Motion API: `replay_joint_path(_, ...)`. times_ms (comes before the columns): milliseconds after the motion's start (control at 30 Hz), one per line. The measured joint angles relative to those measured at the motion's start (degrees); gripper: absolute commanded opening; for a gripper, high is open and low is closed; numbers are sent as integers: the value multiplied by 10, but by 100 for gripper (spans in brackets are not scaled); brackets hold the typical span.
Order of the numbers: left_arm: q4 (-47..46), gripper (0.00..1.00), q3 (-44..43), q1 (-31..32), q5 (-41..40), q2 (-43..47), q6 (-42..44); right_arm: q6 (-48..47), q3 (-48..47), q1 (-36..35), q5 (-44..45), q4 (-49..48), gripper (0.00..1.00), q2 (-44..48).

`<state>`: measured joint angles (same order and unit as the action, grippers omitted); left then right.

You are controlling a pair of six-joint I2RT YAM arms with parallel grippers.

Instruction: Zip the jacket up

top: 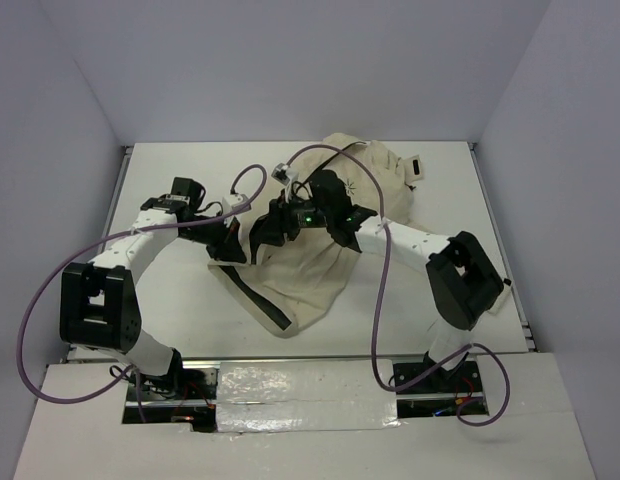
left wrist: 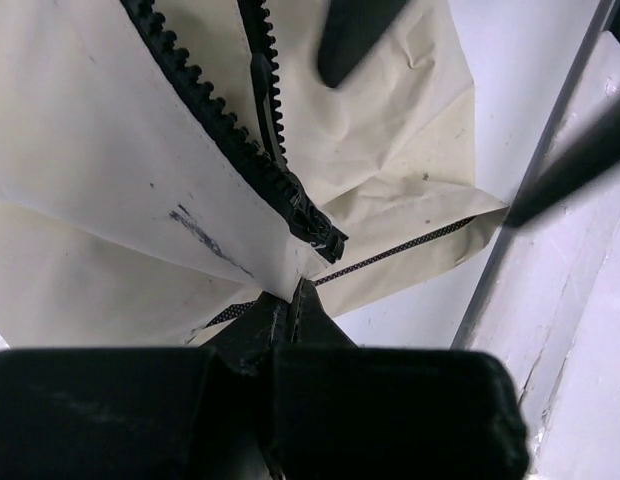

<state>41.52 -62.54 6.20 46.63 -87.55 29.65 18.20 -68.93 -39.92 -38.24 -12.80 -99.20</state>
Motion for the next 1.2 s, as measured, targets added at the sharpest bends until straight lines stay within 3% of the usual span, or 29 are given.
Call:
replay_joint_path(433,14,0,0,-2,14,0,17,13,-29,4,51,23,61,-57)
replay_joint_path(900,18,0,-1,-5,23,0,17,17,-43,5,17,13,58,-94)
replay_joint_path(1133,16,0,-1,-5,23,0,16,35,-43,4,-7,-18,12,-109)
replay_joint_path(1200,12,7,-1,-5,22,0,6,42,-43,4,-13,-27,1,-112)
